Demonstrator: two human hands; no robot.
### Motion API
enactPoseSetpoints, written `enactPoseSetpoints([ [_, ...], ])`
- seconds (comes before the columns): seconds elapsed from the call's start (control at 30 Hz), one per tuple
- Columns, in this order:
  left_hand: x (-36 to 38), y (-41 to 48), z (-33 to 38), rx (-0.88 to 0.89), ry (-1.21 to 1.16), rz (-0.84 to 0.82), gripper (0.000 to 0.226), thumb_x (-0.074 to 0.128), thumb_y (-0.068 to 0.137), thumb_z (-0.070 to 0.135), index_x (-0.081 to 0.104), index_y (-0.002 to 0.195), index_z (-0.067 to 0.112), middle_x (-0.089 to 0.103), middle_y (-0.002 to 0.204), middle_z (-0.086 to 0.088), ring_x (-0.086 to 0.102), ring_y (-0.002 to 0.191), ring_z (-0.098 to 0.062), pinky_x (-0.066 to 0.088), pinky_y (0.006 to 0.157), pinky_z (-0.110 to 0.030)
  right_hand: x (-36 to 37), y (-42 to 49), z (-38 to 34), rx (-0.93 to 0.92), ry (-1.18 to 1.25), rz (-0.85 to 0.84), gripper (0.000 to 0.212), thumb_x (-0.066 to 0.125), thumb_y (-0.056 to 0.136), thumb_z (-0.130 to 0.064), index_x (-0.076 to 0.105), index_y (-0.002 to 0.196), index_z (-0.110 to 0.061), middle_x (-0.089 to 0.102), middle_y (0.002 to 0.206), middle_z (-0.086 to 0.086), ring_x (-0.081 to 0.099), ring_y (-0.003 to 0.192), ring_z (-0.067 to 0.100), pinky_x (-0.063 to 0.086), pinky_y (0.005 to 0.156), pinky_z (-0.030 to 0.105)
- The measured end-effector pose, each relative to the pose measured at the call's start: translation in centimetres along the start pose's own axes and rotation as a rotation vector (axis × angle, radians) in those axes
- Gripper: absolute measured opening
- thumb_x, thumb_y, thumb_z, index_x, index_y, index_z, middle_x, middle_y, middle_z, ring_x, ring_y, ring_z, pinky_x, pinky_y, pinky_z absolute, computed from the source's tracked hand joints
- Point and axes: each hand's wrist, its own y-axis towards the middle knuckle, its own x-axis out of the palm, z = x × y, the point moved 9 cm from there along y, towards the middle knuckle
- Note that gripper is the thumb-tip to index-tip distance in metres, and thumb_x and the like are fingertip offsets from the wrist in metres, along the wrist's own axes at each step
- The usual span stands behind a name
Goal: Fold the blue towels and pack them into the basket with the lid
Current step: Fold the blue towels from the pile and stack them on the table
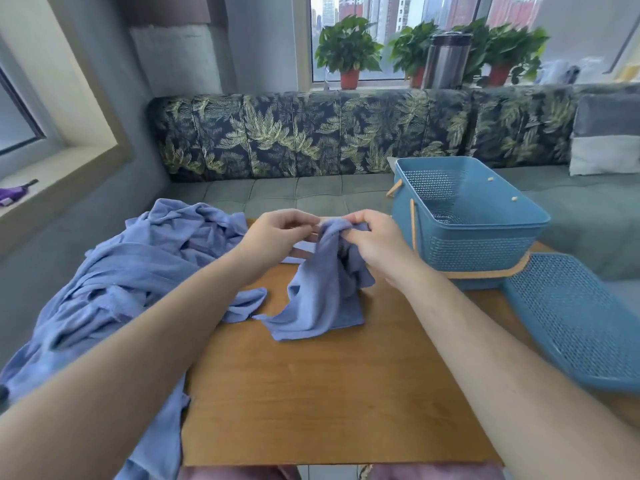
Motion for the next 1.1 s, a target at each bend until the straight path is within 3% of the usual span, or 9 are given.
enactPoseSetpoints([
  [0.07, 0.5, -0.5, -2.8, -0.096, 0.16, -0.006, 0.011, 0.068, 0.093, 0.019, 0.071, 0.097, 0.01, 0.074, 0.092, -0.003, 0.07, 0.087, -0.013, 0.06, 0.072, -0.028, -0.4, -0.1, 0.9, 0.031, 0.037, -0.005, 0.012, 0.063, 0.093, -0.004, 0.07, 0.102, -0.007, 0.071, 0.09, 0.002, 0.064, 0.081, 0.007, 0.05, 0.068, 0.015],
  [0.2, 3.0, -1.5, -6.3, -0.222, 0.307, -0.127, 0.044, 0.065, 0.091, 0.052, 0.073, 0.091, 0.009, 0.072, 0.078, -0.002, 0.064, 0.071, -0.011, 0.053, 0.071, -0.028, -0.1, -0.6, 1.5, 0.035, 0.125, -0.071, 0.02, 0.059, 0.093, 0.0, 0.071, 0.109, 0.001, 0.074, 0.103, 0.014, 0.067, 0.091, 0.016, 0.054, 0.081, 0.028],
  [0.4, 5.2, -0.9, -5.4, -0.178, 0.016, -0.1, 0.018, 0.058, 0.097, 0.02, 0.067, 0.086, 0.009, 0.053, 0.067, 0.0, 0.045, 0.06, -0.011, 0.036, 0.053, -0.02, -0.5, -1.5, 1.6, 0.018, 0.114, -0.079, 0.028, 0.065, 0.092, -0.004, 0.078, 0.077, -0.024, 0.075, 0.087, 0.003, 0.068, 0.084, 0.014, 0.054, 0.083, 0.036],
  [0.57, 2.4, 0.0, -4.4, -0.122, 0.004, 0.058, 0.025, 0.071, 0.092, 0.026, 0.057, 0.073, 0.018, 0.058, 0.067, 0.004, 0.05, 0.059, -0.006, 0.04, 0.056, -0.018, -3.5, -1.1, 1.3, -0.002, 0.001, 0.01, 0.015, 0.074, 0.088, -0.011, 0.075, 0.088, -0.026, 0.076, 0.094, -0.004, 0.069, 0.092, 0.011, 0.054, 0.079, 0.025],
  [0.67, -1.1, 0.6, -3.9, -0.099, -0.025, 0.18, 0.029, 0.075, 0.089, 0.03, 0.054, 0.073, 0.019, 0.063, 0.078, -0.005, 0.058, 0.076, -0.018, 0.05, 0.071, -0.035, -6.1, -1.0, 1.2, 0.015, -0.11, 0.09, 0.018, 0.07, 0.09, -0.01, 0.073, 0.096, -0.027, 0.07, 0.096, -0.01, 0.063, 0.09, 0.005, 0.046, 0.069, 0.013],
  [0.77, -3.8, 0.9, -2.5, -0.06, -0.014, 0.269, 0.024, 0.075, 0.089, 0.027, 0.057, 0.077, 0.016, 0.065, 0.081, -0.01, 0.061, 0.077, -0.021, 0.058, 0.079, -0.044, -6.6, -0.9, 0.6, 0.01, -0.094, 0.123, 0.018, 0.068, 0.09, -0.012, 0.075, 0.099, -0.026, 0.071, 0.1, -0.014, 0.064, 0.103, 0.007, 0.044, 0.074, 0.011],
  [0.9, -1.1, 0.7, 0.9, 0.045, -0.007, 0.127, 0.01, 0.069, 0.094, 0.02, 0.069, 0.087, 0.013, 0.066, 0.081, -0.008, 0.061, 0.077, -0.017, 0.058, 0.078, -0.041, -1.3, -1.1, -2.3, -0.104, -0.198, -0.028, 0.019, 0.077, 0.085, -0.038, 0.076, 0.098, -0.024, 0.072, 0.097, -0.017, 0.063, 0.094, -0.005, 0.044, 0.079, 0.011],
  [1.0, 0.9, 0.2, 2.0, 0.084, -0.001, 0.068, 0.016, 0.06, 0.1, 0.016, 0.071, 0.102, 0.005, 0.065, 0.084, -0.014, 0.061, 0.077, -0.015, 0.059, 0.074, -0.037, 0.8, -0.9, -3.3, -0.178, -0.363, 0.028, 0.015, 0.073, 0.09, -0.031, 0.075, 0.094, -0.017, 0.07, 0.089, -0.009, 0.06, 0.084, 0.007, 0.037, 0.07, 0.021],
  [1.1, 0.4, -0.5, 0.5, 0.045, -0.022, 0.127, 0.007, 0.062, 0.097, 0.007, 0.069, 0.098, 0.005, 0.066, 0.079, -0.006, 0.062, 0.07, -0.015, 0.057, 0.064, -0.03, 0.3, -0.5, -2.3, -0.117, -0.238, 0.063, 0.011, 0.069, 0.093, -0.022, 0.076, 0.098, -0.015, 0.071, 0.092, -0.007, 0.062, 0.09, 0.008, 0.043, 0.077, 0.022],
])
